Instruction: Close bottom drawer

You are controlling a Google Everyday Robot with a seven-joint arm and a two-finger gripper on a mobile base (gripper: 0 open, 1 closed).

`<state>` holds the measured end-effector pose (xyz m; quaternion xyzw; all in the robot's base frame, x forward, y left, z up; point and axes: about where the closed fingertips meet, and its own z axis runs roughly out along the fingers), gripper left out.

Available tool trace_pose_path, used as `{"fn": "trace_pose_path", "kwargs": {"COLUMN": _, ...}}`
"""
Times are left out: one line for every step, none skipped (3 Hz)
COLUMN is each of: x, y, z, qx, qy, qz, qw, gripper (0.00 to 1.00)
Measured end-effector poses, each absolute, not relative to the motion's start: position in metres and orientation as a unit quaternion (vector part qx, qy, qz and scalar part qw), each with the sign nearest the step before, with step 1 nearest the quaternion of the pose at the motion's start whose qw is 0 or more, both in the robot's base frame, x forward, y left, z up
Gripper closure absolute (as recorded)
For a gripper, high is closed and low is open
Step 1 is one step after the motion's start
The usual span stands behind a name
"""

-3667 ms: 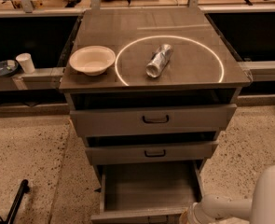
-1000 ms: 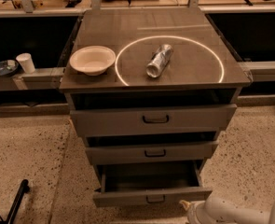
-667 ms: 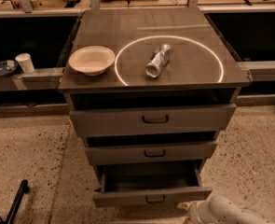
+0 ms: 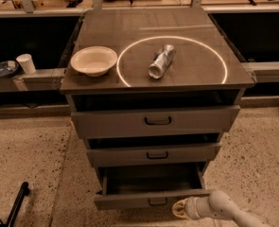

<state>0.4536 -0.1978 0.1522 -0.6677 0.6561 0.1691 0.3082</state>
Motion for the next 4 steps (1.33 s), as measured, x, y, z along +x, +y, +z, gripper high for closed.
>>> {"fn": "trace_pose_path", "kwargs": {"x": 0.469, "y": -0.185, "z": 0.151, "qx": -0.680, "qy": 0.635, "qz": 0.166, "qw": 0.326, "gripper": 1.00}}
{"fn": "trace_pose_path", "kwargs": {"x": 0.484, "y": -0.174, "z": 0.152, "qx": -0.691, "qy": 0.620, "qz": 0.150, "qw": 0.339, "gripper": 1.00}}
{"fn": "trace_pose_path", "kwargs": {"x": 0.504, "y": -0.164, "z": 0.138, "qx": -0.692, "qy": 0.618, "qz": 0.140, "qw": 0.345, "gripper": 1.00}}
{"fn": "trace_pose_path", "kwargs": {"x": 0.518, "y": -0.166, "z": 0.125, "qx": -0.687, "qy": 0.628, "qz": 0.132, "qw": 0.341, "gripper": 1.00}}
